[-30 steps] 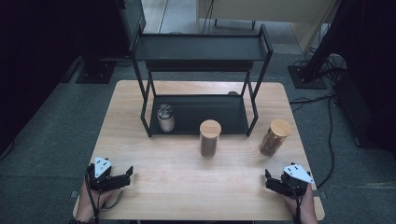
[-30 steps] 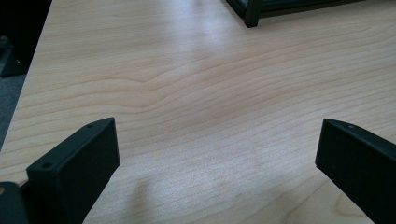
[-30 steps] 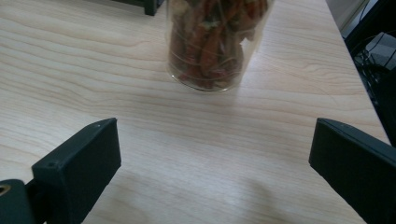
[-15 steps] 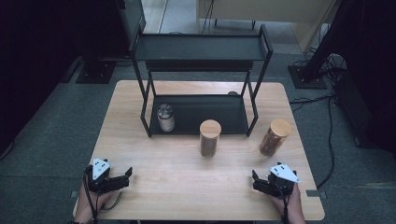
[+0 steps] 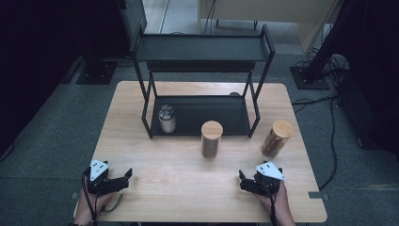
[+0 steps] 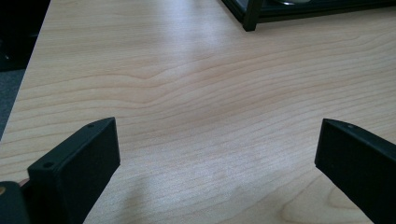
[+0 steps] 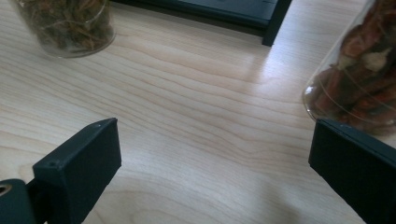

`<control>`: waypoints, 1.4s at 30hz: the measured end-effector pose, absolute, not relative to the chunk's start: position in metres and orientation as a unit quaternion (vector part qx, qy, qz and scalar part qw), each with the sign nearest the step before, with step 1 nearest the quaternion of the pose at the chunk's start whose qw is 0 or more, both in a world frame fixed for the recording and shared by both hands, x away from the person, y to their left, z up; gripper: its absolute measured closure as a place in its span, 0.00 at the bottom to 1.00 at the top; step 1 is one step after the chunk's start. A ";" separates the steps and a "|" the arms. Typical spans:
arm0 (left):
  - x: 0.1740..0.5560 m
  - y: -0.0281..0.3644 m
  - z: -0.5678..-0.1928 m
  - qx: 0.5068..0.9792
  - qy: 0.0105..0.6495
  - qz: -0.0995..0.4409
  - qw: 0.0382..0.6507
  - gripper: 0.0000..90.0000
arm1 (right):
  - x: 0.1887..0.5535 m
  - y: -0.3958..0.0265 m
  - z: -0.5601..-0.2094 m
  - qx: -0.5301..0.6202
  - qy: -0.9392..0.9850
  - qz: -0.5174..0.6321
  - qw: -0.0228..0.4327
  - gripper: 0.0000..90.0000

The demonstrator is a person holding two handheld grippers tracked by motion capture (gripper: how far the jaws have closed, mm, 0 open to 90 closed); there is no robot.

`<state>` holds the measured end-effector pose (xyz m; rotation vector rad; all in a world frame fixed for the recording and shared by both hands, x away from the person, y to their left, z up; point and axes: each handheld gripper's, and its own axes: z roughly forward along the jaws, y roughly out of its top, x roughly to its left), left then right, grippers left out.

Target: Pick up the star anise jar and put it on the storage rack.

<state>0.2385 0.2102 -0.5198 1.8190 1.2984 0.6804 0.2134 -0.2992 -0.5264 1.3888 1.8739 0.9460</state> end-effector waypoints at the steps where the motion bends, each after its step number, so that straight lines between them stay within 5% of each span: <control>1: 0.238 0.210 -0.520 0.717 0.510 0.269 0.391 0.00 | 0.214 -0.298 -0.526 0.525 0.709 0.357 0.307 0.02; 42: 0.240 0.212 -0.520 0.718 0.514 0.257 0.393 0.00 | 0.253 -0.210 -0.520 0.485 0.731 0.399 0.267 0.02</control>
